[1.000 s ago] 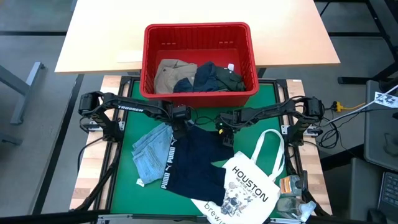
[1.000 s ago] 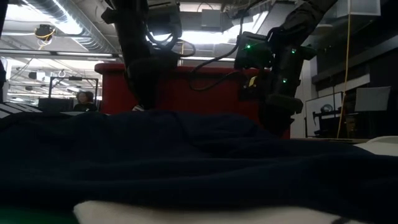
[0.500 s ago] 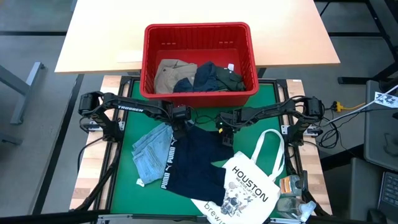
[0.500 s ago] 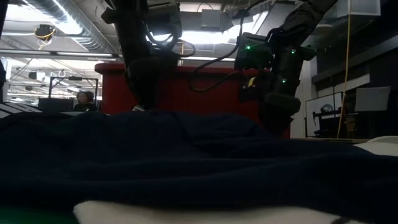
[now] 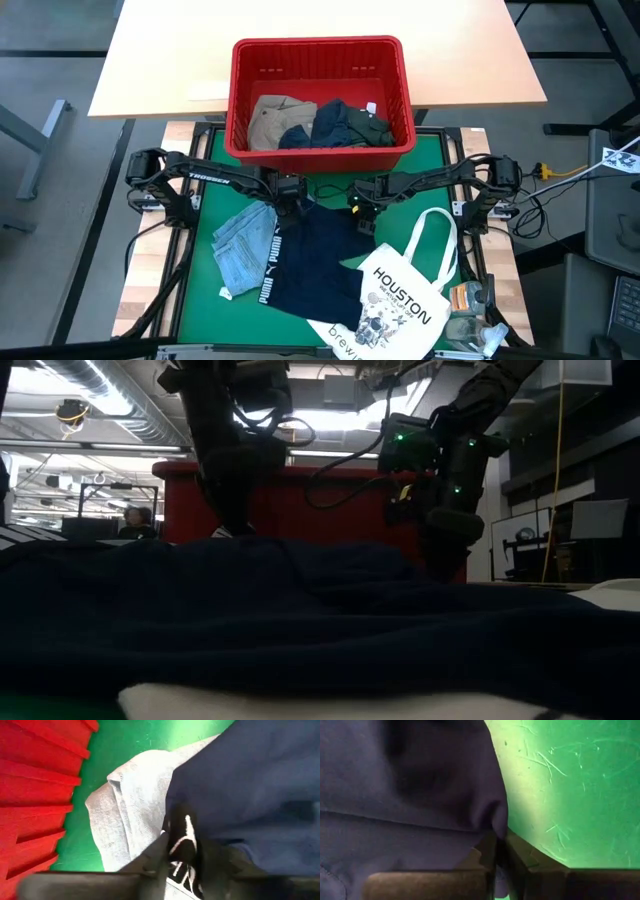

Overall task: Fold Laundry from Bin
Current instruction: Fold the dark blue boxer shorts

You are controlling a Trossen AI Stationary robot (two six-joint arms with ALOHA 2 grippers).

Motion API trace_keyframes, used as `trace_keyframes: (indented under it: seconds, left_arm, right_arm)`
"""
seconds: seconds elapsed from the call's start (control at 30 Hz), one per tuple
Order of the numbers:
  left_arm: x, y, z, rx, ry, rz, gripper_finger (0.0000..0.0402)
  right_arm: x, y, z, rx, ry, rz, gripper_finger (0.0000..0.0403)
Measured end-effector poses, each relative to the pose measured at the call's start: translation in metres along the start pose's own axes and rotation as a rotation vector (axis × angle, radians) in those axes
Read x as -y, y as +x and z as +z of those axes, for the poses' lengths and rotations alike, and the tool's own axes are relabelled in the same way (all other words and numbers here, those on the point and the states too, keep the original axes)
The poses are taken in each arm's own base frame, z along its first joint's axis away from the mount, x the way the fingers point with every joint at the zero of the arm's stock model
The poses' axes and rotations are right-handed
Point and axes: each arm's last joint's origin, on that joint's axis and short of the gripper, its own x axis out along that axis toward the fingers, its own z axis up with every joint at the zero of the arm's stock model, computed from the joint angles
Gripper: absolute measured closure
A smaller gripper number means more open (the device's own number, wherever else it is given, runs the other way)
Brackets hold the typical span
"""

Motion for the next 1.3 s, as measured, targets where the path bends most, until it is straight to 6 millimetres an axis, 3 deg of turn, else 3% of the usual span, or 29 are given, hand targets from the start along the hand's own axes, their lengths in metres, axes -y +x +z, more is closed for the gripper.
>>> trace_keyframes:
  seconds: [0.17, 0.33, 0.6, 0.97, 1.3]
  left_arm:
    - [0.000, 0.000, 0.000, 0.000, 0.000, 0.000, 0.0392]
    - [0.000, -0.006, 0.000, 0.016, 0.001, -0.006, 0.0393]
    - [0.003, -0.038, -0.006, 0.112, 0.021, -0.018, 0.0397]
    - [0.039, -0.075, -0.028, 0.208, 0.157, -0.124, 0.0398]
    - [0.090, -0.098, -0.065, 0.232, 0.266, -0.256, 0.0398]
  right_arm:
    - [-0.001, -0.007, 0.005, -0.030, 0.000, 0.003, 0.0396]
    - [-0.004, -0.029, 0.013, -0.002, -0.007, 0.013, 0.0392]
    - [-0.025, -0.059, 0.005, 0.053, -0.028, 0.020, 0.0397]
    - [-0.082, -0.105, -0.019, 0.185, -0.057, 0.121, 0.0401]
    - [-0.152, -0.112, -0.046, 0.248, -0.153, 0.290, 0.0401]
